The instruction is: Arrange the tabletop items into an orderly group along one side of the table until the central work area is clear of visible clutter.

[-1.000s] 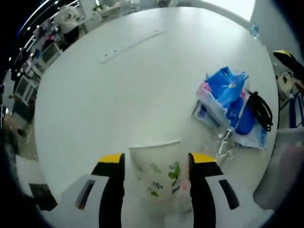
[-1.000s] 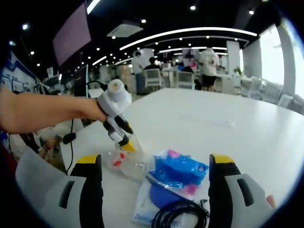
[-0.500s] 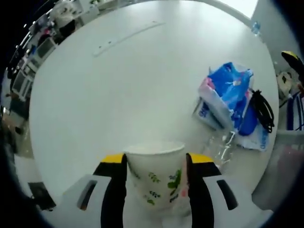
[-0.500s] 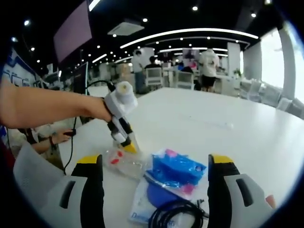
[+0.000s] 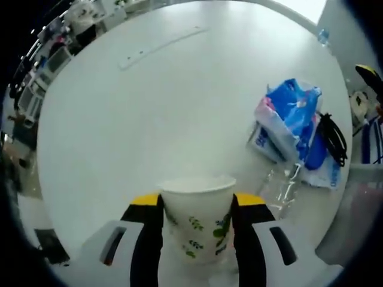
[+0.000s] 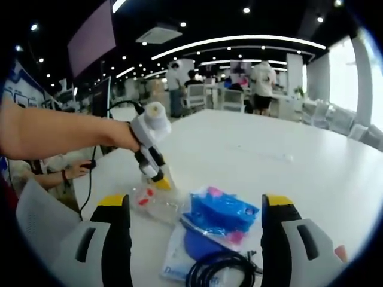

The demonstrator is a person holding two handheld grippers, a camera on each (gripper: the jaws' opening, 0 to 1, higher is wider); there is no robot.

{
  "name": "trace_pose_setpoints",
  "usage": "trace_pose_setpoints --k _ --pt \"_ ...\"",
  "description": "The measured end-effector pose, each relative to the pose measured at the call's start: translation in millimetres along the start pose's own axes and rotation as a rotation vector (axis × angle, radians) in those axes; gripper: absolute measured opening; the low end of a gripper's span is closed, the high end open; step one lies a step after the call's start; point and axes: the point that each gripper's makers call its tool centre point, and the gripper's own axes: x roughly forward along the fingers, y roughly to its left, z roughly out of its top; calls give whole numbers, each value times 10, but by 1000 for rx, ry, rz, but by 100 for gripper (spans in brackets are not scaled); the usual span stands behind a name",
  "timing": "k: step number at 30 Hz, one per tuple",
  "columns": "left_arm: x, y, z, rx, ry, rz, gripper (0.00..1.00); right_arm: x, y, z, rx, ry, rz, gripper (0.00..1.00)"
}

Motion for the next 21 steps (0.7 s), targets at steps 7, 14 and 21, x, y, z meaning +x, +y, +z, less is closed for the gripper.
trace_pose_setpoints --k 7,14,21 --pt "-91 63 74 -2 -61 16 41 18 41 -16 -9 8 10 90" --pt "-166 103 146 -44 -149 19 41 24 65 -36 -14 15 16 89" --pt "-221 106 244 -81 -279 25 41 39 95 -57 -20 23 25 89"
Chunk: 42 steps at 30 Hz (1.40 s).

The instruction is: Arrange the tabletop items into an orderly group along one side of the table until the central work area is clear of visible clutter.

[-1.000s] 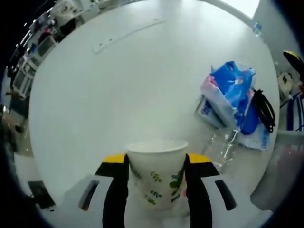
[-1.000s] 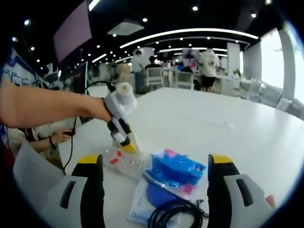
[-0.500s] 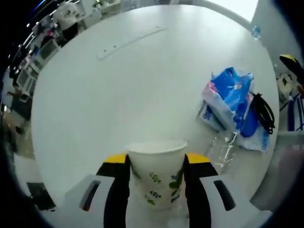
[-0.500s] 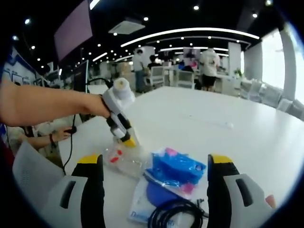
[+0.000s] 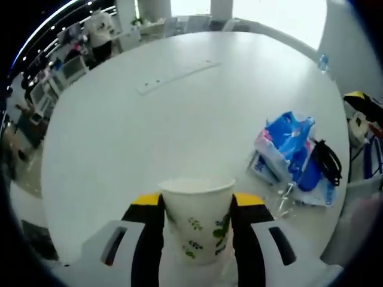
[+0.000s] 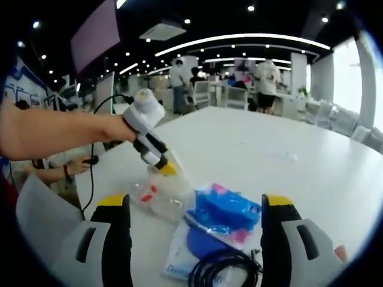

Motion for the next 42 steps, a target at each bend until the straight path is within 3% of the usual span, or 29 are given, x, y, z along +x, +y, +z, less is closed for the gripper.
trace_pose_setpoints --k 13,18,20,32,42 --pt "-109 70 251 -78 -304 8 40 31 56 -52 -10 20 15 89" --pt "-152 43 282 -149 -383 -5 40 43 67 -65 -11 26 19 89" --pt "-168 11 327 -178 -440 -23 40 48 69 -69 -10 27 20 89" --pt "-66 99 314 -227 -526 3 40 70 81 -106 -5 41 27 89" --pt "34 110 336 -175 -593 -7 40 78 77 -130 -1 49 25 89"
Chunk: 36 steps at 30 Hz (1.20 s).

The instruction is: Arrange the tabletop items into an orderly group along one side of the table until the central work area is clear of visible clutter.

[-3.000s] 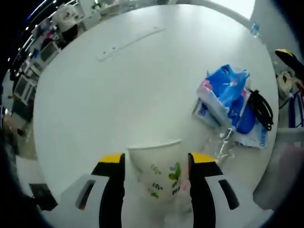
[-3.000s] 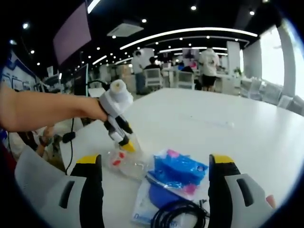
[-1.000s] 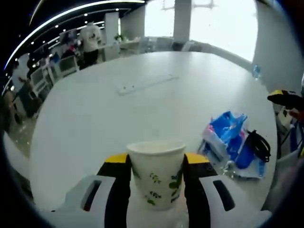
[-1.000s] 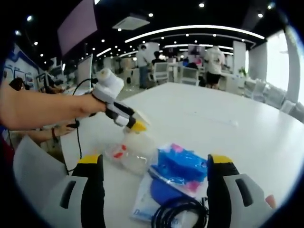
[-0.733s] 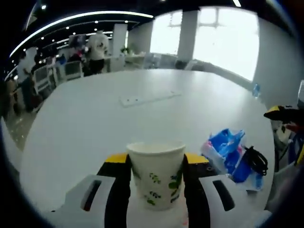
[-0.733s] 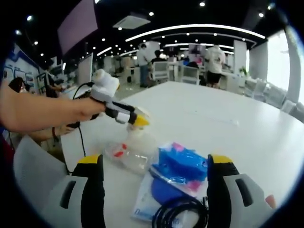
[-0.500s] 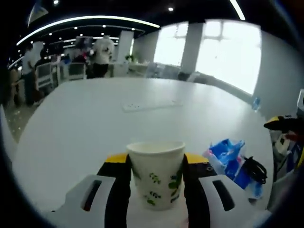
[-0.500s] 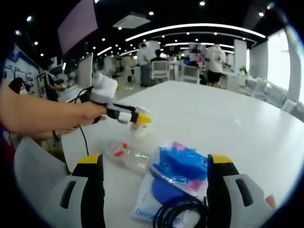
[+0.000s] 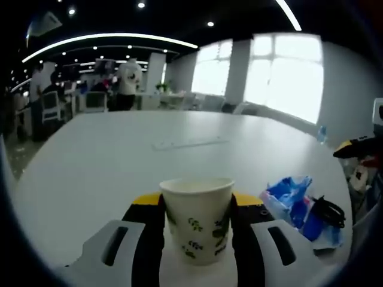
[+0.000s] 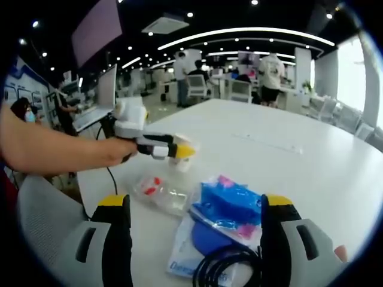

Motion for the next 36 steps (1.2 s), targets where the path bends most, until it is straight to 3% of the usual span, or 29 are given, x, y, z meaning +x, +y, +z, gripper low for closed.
trace_pose_setpoints --k 23,36 --pt "4 29 -13 43 -72 -64 41 63 1 -90 -5 36 -1 89" --pt "-118 26 -116 66 -37 -77 43 59 -9 -78 -9 31 -6 89"
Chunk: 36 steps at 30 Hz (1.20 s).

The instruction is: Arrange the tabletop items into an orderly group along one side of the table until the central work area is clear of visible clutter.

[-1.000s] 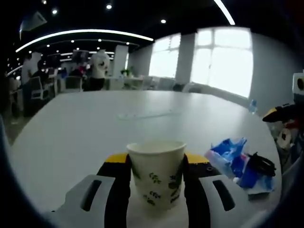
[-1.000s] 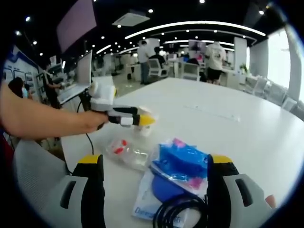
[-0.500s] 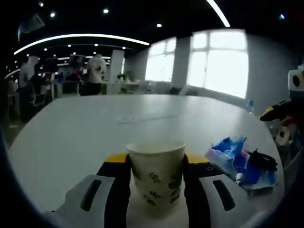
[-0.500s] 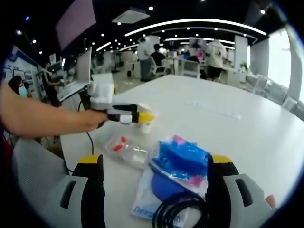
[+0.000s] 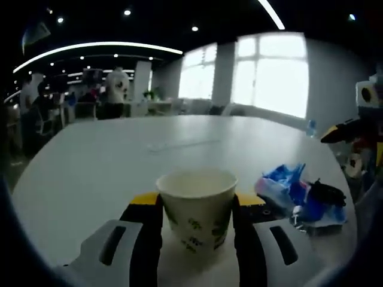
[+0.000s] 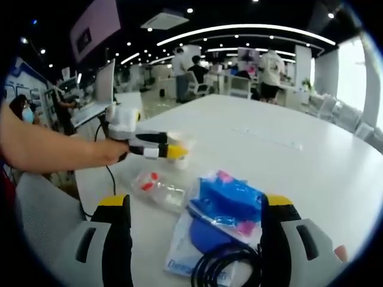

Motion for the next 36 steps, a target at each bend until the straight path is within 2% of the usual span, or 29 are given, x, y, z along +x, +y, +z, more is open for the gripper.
trace_pose_setpoints --k 17,36 --pt "-80 -43 -79 36 34 -11 43 -4 13 31 -7 -10 6 89" --pt "-128 -11 -118 32 55 -3 45 -6 20 36 -11 -12 8 89"
